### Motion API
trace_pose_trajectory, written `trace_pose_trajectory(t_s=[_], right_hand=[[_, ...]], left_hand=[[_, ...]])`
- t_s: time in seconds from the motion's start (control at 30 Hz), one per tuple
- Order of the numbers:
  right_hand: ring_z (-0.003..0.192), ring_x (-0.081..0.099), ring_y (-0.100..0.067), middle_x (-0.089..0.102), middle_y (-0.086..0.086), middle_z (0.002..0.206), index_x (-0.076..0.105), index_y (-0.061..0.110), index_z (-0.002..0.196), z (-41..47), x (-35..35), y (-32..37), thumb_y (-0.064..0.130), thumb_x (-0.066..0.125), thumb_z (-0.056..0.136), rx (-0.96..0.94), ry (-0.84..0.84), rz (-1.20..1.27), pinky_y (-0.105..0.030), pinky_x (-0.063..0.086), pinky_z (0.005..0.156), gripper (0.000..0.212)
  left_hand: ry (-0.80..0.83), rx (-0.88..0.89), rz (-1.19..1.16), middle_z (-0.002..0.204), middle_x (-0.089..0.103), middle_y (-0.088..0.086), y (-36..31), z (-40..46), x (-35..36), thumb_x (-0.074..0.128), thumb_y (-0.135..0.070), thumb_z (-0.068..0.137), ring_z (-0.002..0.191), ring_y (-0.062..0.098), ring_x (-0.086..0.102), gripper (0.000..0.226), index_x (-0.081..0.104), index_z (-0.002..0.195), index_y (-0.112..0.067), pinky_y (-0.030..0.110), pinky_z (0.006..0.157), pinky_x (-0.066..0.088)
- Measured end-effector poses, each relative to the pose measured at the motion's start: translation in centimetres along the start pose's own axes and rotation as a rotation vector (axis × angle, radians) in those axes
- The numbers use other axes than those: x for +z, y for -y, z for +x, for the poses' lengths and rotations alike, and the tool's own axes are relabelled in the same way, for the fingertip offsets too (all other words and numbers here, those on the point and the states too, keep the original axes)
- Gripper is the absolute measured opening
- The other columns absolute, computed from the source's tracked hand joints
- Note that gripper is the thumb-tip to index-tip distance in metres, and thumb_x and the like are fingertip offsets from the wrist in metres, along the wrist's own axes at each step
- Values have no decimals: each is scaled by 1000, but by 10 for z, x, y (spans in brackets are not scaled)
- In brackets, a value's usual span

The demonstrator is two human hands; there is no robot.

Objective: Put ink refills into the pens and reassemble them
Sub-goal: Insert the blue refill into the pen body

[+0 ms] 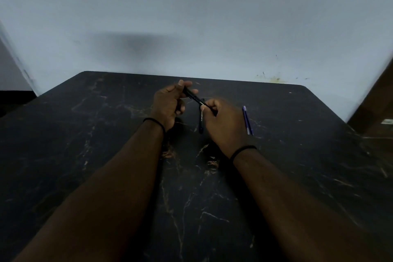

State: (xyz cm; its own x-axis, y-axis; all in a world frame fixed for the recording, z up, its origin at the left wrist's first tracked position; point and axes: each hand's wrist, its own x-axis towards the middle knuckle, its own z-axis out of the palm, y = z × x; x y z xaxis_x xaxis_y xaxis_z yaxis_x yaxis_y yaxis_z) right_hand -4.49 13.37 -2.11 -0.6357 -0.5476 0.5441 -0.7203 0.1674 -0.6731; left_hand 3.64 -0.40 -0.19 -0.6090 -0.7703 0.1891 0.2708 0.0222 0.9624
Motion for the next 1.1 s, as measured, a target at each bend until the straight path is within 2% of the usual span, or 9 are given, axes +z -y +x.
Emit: trace_pose_trajectory(t_s=[0.27, 0.43, 0.67, 0.8, 0.87, 0.93, 0.97, 1.03, 1.1], right_hand=[[64, 58, -3, 63, 10, 69, 68, 22, 80, 0, 3, 0, 28, 66, 91, 39, -19, 43, -25, 46, 58, 12], [60, 54, -3, 60, 10, 65, 66, 24, 76, 0, 1, 1, 27, 66, 92, 64, -8, 51, -22, 37, 54, 16], [63, 58, -14, 63, 5, 67, 67, 19, 76, -2, 4, 5, 24, 66, 92, 102, -36, 80, -32, 49, 60, 16], [60, 59, -6, 64, 6, 65, 63, 21, 73, -4, 3, 8, 32, 65, 92, 130, -15, 64, -29, 49, 56, 21], [60, 60, -5, 64, 7, 64, 62, 23, 72, -4, 0, 9, 34, 63, 92, 130, -40, 56, -28, 49, 57, 23], [61, 57, -1, 61, 10, 65, 59, 27, 71, -3, -5, 8, 37, 61, 93, 157, -100, 32, -27, 46, 58, 24], [62, 56, 0, 59, 12, 66, 58, 29, 73, -3, -8, 7, 39, 59, 93, 184, -123, 5, -27, 46, 60, 23], [67, 56, -5, 58, 11, 70, 58, 28, 78, -2, -12, 4, 43, 56, 94, 243, -149, -53, -30, 49, 67, 21], [72, 60, -13, 61, 8, 74, 57, 27, 78, 0, -16, 4, 44, 56, 92, 280, -164, -89, -33, 53, 70, 22]], left_hand=[[-11, 13, 4, 97, 76, 14, 3, 2, 1, 50, -29, 101, 34, 12, 39, 26, 68, 100, -10, 22, 36, 26], [-9, 9, -5, 95, 76, 13, 5, 4, -1, 51, -28, 101, 34, 12, 39, 25, 67, 96, -10, 21, 36, 27], [-19, 41, 0, 91, 77, 10, 1, 0, 4, 50, -26, 101, 34, 11, 39, 25, 67, 95, -9, 22, 37, 27], [-24, 33, 44, 96, 76, 11, -2, -5, 7, 48, -31, 102, 38, 12, 42, 28, 70, 104, -13, 22, 38, 30], [-98, 17, 41, 88, 76, 9, -2, -7, 13, 49, -34, 102, 39, 11, 44, 30, 70, 103, -13, 20, 36, 33], [-208, 51, 169, 76, 71, 9, 0, -6, 19, 50, -36, 101, 44, 9, 49, 35, 71, 94, -8, 20, 41, 38], [-231, 99, 332, 71, 67, 9, 3, -4, 21, 49, -37, 101, 49, 11, 51, 39, 69, 86, -7, 23, 48, 42], [-172, 197, 753, 60, 54, 5, 8, -3, 24, 49, -40, 100, 56, 16, 49, 47, 57, 64, -13, 29, 56, 37], [-87, 225, 1056, 56, 48, 2, 13, -4, 31, 49, -47, 97, 55, 18, 49, 52, 47, 56, -16, 29, 53, 33]])
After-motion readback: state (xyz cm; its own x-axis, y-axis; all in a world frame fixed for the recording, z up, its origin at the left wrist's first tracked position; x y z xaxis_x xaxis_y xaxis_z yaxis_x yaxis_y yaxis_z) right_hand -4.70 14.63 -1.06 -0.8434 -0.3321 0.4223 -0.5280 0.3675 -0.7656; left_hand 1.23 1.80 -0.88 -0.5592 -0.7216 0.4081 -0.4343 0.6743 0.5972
